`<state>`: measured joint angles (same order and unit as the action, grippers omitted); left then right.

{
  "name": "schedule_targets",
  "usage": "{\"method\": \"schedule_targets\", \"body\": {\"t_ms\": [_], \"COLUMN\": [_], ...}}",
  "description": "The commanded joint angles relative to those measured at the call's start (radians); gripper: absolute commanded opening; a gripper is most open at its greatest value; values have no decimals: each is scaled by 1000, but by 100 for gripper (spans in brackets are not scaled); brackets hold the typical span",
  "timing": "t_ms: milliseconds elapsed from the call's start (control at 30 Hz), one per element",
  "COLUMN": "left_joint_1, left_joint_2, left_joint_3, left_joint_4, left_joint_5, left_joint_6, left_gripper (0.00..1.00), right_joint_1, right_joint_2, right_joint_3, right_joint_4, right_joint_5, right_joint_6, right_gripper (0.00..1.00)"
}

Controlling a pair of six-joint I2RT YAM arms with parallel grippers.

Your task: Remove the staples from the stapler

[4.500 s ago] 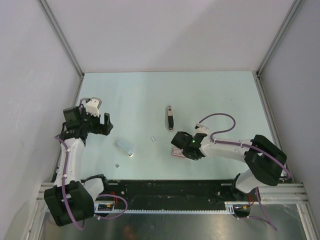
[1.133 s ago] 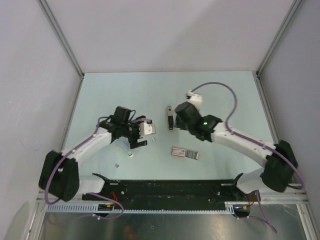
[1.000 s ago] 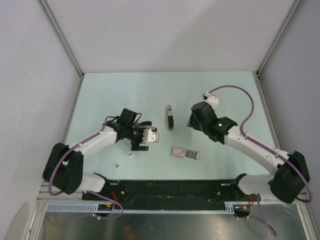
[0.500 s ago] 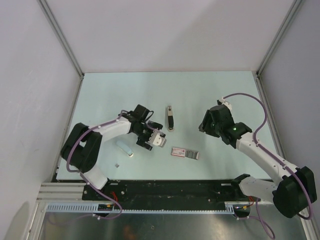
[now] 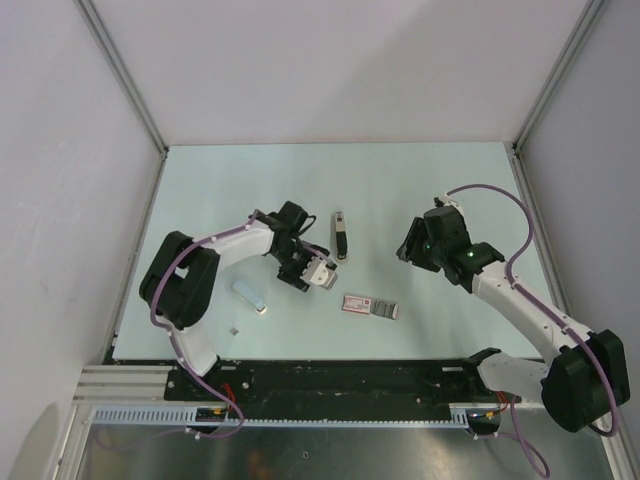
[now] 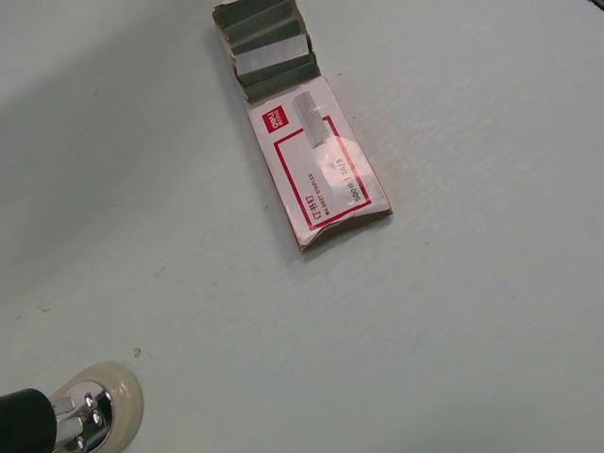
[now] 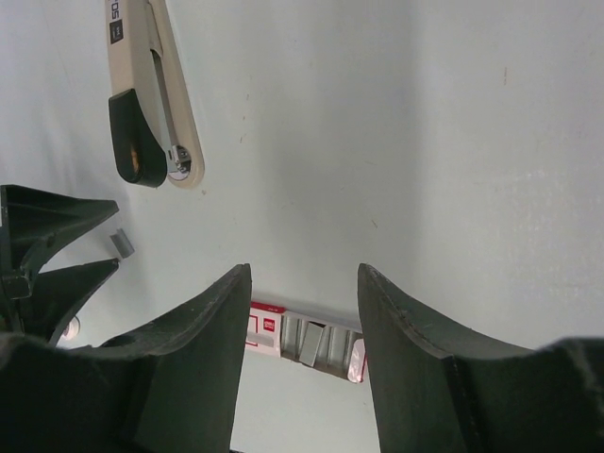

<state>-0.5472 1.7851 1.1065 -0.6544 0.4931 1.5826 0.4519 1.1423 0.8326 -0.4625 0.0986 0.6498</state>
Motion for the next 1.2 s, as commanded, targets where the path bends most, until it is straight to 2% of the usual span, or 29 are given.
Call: {"method": "schedule_targets", "body": {"t_ms": [0,133,400,500,667,733,1167], "left_joint_1": [-20,-33,-43,-43,-43,-42,-10], "left_joint_2": [20,46,51,51,67,80,119], "left_joint_3": [31,56,47,46,62,77,216], "left_joint_4": [-53,-53,-53,-53,-53,-53,-52], "left_joint_5": [35,41,35,31,-8,-28,40], "left_joint_6": [26,-34,-58,-78,-133,-171,-387], "left_gripper": [71,69,65,59,43,40,39], "right_joint_1": [-6,-6,-1,-1,3,6,34], "right_joint_2": [17,32,52,59,66,66,65], "right_joint_3": [2,2,0,-1,-2,-2,-10], "right_joint_4": [42,54,62,66,72,72,65], "right_joint_5": [-21,-23,-16,-17,-17,-17,6], "right_joint_6": [-19,-17,-14,-11,-7,-6,3], "right_gripper": [53,53,53,52,51,51,51]}}
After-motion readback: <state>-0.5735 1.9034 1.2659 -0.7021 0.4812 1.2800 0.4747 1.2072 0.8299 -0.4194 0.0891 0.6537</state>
